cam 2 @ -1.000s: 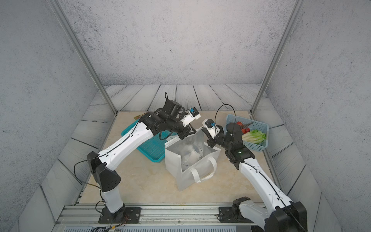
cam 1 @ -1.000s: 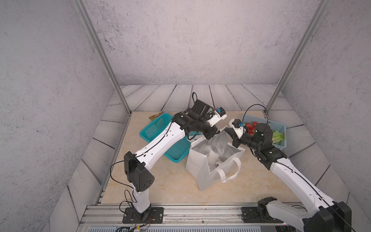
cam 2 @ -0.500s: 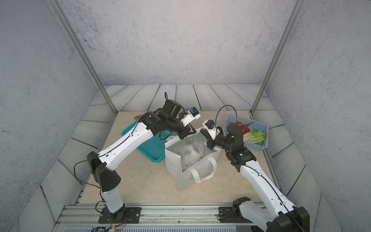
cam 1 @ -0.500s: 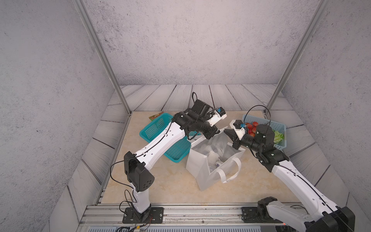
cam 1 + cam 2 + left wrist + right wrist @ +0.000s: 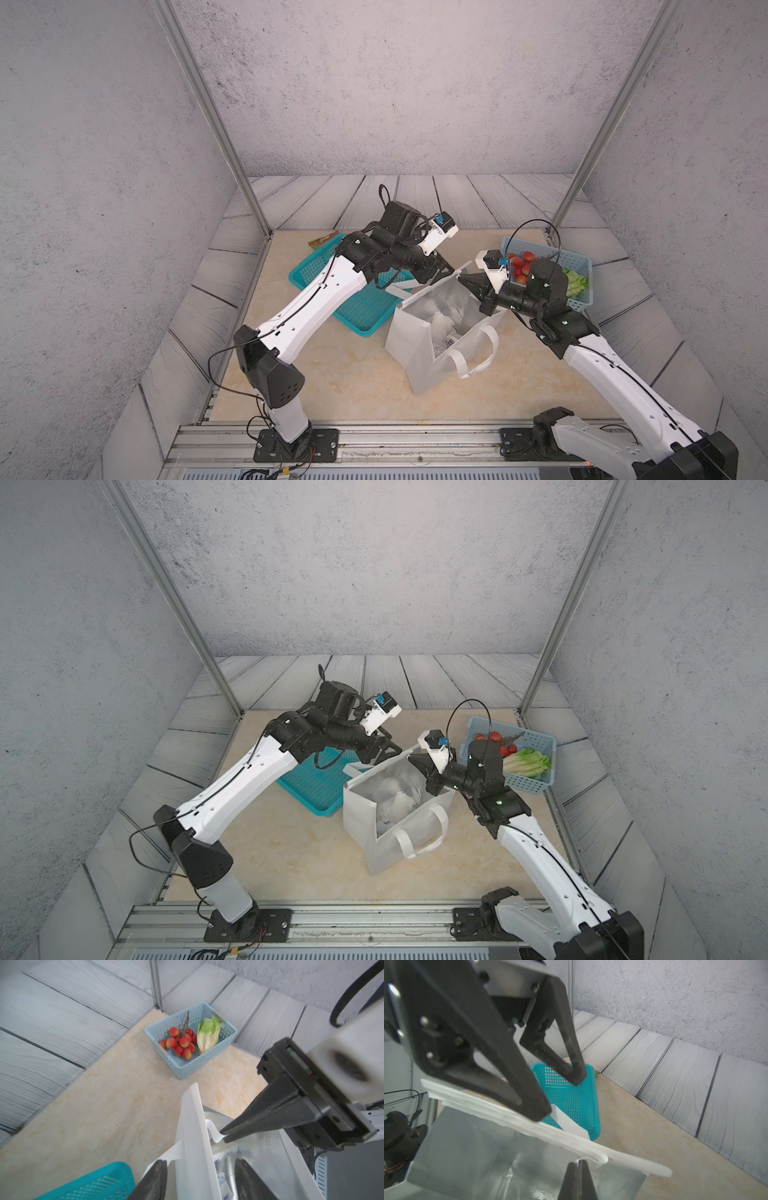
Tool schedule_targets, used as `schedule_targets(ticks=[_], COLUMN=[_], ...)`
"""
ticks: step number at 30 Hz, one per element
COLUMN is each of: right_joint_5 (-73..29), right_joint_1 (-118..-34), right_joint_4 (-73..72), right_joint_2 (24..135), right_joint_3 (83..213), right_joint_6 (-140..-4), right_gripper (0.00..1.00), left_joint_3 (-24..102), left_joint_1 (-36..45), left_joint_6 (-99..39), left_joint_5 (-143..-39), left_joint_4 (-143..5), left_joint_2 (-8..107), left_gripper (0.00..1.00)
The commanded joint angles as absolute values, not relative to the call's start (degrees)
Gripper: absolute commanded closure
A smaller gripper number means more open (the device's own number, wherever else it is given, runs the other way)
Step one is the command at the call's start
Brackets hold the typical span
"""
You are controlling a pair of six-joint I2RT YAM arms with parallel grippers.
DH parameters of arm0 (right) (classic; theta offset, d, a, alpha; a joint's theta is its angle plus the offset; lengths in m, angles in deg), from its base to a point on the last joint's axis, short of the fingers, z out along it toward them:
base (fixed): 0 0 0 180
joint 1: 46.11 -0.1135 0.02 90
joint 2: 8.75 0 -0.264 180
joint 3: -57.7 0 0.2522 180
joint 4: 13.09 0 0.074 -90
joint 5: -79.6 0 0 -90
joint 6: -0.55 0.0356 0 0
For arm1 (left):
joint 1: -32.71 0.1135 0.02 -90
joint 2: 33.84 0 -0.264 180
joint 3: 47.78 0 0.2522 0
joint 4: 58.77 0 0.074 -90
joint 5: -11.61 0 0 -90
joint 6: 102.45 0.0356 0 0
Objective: Place the ice pack in the delivery bag
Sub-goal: Tear off the adhesive seal from the delivery bag.
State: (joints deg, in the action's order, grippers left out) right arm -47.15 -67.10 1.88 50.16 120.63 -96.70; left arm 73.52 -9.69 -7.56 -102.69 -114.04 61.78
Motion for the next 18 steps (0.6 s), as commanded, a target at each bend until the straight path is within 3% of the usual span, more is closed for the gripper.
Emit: schedule_targets(ticks=[1, 6, 11, 18], right_joint_5=[-50.9, -50.4, -46.0, -43.4], right_joint_1=[-70.1, -79.4, -93.8, -111.6], right_joint_4=[3.2, 4.2, 8.6, 12.9], right_joint_2=[50.1, 51.1, 55.3, 67.3], right_joint_3=[121.2, 123.8, 130.9, 147.2], right_joint_6=[-95.8, -96.1, -99.0, -104.3], right_gripper=[1.0, 1.0, 1.0, 1.0], left_joint_3=[69.7, 59.9, 49.6, 39.2], left_joint_1=[-7.6, -3.0, -0.6, 0.2], left_joint_6=[-10.7, -13.9, -12.5, -7.6], left_joint_5=[-99.3, -91.2, -76.0, -61.6], left_joint_4=[-107.4, -99.4, -91.8, -85.3], left_joint_2=[55.5, 46.1, 34.7, 21.5], left_gripper=[0.36, 0.31, 0.14, 0.12])
